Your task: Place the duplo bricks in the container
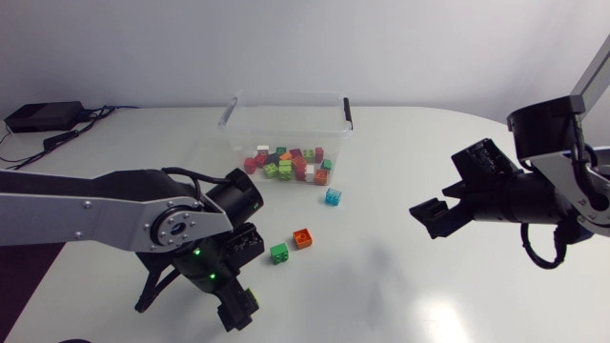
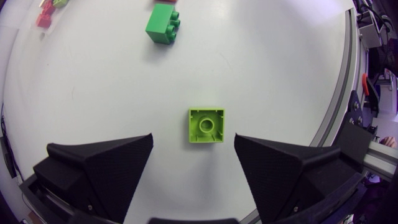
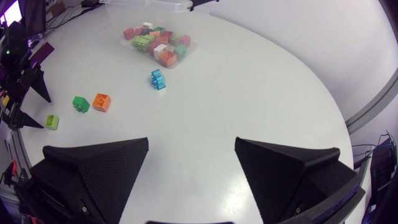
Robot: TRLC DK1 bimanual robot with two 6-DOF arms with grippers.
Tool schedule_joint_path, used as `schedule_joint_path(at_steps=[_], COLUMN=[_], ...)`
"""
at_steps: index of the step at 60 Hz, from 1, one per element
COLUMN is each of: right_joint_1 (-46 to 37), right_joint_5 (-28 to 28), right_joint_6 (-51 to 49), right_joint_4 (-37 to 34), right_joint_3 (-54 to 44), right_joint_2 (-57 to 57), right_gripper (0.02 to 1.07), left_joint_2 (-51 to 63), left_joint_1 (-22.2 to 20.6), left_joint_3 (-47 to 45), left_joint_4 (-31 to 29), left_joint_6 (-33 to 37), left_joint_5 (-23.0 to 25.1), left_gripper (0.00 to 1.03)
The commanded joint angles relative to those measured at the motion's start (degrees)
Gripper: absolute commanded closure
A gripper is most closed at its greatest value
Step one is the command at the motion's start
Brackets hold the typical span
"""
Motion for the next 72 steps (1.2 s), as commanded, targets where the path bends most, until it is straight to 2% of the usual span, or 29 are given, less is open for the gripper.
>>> schedule_joint_path(at_steps=[1,4,14,22,24,27,33,34,43,57,72], right_joint_1=[1.3,1.9,4.5,5.6,5.8,6.3,8.2,8.6,10.6,10.7,12.2], right_joint_5=[0.2,0.3,0.3,0.4,0.4,0.3,0.1,0.0,-2.8,-6.3,-6.7], right_joint_6=[-1.2,-1.1,-0.5,-0.5,-0.5,-0.6,-0.8,-1.0,-3.6,-7.3,-9.9], right_joint_4=[-0.7,-0.7,-0.3,0.9,1.2,1.5,3.7,3.9,6.9,9.5,9.5], right_joint_3=[2.3,2.7,4.3,5.4,5.7,6.3,7.4,7.7,10.7,17.5,25.0], right_joint_2=[2.4,3.1,6.0,8.0,8.7,10.1,14.4,15.4,24.9,37.0,44.5], right_gripper=[0.07,0.07,0.12,0.12,0.12,0.12,0.12,0.12,0.13,0.14,0.16], left_joint_2=[1.9,2.7,4.9,5.7,5.8,6.6,7.6,7.8,8.2,-0.5,-8.8], left_joint_1=[-1.1,-1.5,-1.7,-0.9,-0.9,-0.6,-0.3,-0.3,-0.2,2.6,9.0], left_joint_3=[1.9,1.8,1.4,0.9,0.9,0.9,0.8,0.8,0.6,1.6,7.7], left_joint_4=[-0.2,0.4,2.3,4.0,4.2,4.4,4.3,4.3,2.7,-0.1,-1.5], left_joint_6=[0.3,0.3,0.3,0.4,0.5,0.6,1.2,1.2,2.8,5.9,7.8], left_joint_5=[0.3,0.3,0.8,1.0,1.0,1.8,2.9,3.0,3.2,5.2,9.5], left_gripper=[0.18,0.19,0.35,0.53,0.53,0.61,0.71,0.75,0.77,0.79,0.79])
